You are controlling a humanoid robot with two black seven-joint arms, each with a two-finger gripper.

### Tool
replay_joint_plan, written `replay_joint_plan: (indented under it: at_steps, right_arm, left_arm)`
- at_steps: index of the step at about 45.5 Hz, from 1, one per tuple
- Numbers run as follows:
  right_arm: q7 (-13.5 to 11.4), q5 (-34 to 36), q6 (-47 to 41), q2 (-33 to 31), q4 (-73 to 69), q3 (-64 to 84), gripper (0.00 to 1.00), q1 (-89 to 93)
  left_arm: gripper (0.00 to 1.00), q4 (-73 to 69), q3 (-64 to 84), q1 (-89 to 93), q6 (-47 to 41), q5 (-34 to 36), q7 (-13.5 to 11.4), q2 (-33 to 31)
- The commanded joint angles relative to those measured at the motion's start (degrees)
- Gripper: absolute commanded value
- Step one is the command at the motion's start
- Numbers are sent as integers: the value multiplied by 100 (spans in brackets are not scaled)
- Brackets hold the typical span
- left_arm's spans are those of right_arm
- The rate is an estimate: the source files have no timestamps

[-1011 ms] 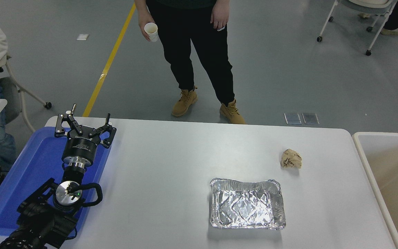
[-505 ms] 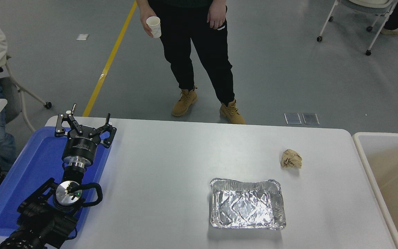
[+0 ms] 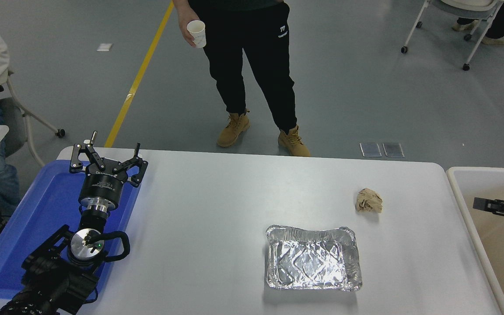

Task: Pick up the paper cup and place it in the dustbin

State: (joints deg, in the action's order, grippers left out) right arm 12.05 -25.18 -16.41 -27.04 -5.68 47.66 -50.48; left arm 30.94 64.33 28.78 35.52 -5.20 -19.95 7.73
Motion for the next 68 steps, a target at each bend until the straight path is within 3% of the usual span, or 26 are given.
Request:
replay_joint_plan:
  at_steps: [1, 18, 26, 31, 41, 52, 68]
  right_arm:
    - [-1, -66, -319, -3, -187, 24, 100, -682]
    - [-54, -724, -336, -627, -2673, 314, 99, -2597]
    - [-203, -1383, -336, -952, -4738, 349, 100, -3705]
    - [-405, -1367, -292, -908, -5557, 349, 100, -4206]
    - [-405, -1367, -327, -469, -5918, 1052, 100, -4962]
    - [-405, -770, -371, -3, -6700, 1123, 100, -5587]
    - [-405, 320, -1469, 770, -7298, 1281, 100, -6650]
  left_arm:
    - [100, -1, 0, 4, -1, 1, 0, 0]
    - [100, -1, 0, -4, -1, 1, 0, 0]
    - [100, -1, 0, 4, -1, 1, 0, 0]
    - [100, -1, 0, 4, -1, 1, 0, 0]
    - [100, -1, 0, 4, -1, 1, 9, 9]
    - [100, -1, 0, 4, -1, 1, 9, 9]
    - [100, -1, 0, -4, -10, 1, 0, 0]
